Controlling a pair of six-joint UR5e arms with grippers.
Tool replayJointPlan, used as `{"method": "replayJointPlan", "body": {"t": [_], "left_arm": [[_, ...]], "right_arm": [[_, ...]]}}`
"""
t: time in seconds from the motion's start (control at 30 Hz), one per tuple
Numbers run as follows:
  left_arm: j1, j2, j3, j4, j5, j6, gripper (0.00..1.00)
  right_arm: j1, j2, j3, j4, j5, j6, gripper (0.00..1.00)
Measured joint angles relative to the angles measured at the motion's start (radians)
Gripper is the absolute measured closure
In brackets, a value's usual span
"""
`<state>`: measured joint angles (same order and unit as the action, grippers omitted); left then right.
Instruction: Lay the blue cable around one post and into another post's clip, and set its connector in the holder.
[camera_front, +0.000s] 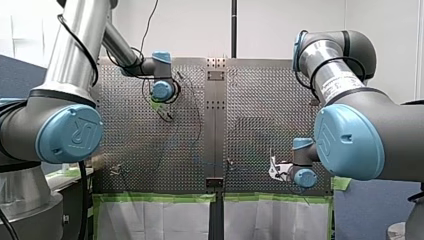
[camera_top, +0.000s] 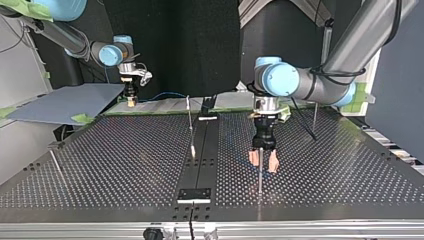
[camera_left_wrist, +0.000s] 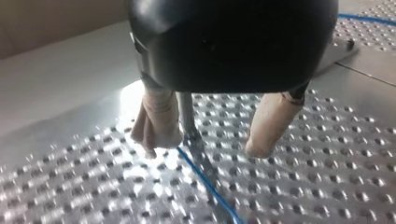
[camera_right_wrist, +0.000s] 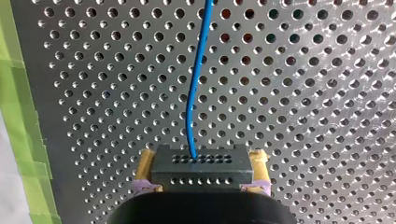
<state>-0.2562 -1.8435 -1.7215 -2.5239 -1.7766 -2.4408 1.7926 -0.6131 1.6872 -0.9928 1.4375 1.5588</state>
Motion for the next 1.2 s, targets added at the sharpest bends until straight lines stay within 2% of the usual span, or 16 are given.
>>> {"method": "replayJointPlan", "body": {"t": [0.27,0.53,0.77,1.07,1.2], "left_arm": [[0.017,-0.02,0.046,-0.019,-0.017,-0.007,0.0],[0.024,-0.026,0.074,-0.037,-0.002,-0.007,0.0],[0.026,-0.055,0.076,-0.042,0.0,-0.005,0.0],[0.033,-0.058,0.076,-0.043,-0.008,0.012,0.0],[0.033,-0.058,0.076,-0.044,-0.008,0.015,0.0]], "right_arm": [[0.001,0.001,0.0,0.0,0.0,0.0,1.0],[0.001,0.0,0.0,0.003,0.003,0.0,1.0],[-0.008,-0.006,0.0,0.006,0.041,-0.001,1.0],[-0.014,-0.068,0.01,0.057,0.058,-0.002,1.0],[-0.02,-0.102,0.037,0.091,0.059,0.018,1.0]]}}
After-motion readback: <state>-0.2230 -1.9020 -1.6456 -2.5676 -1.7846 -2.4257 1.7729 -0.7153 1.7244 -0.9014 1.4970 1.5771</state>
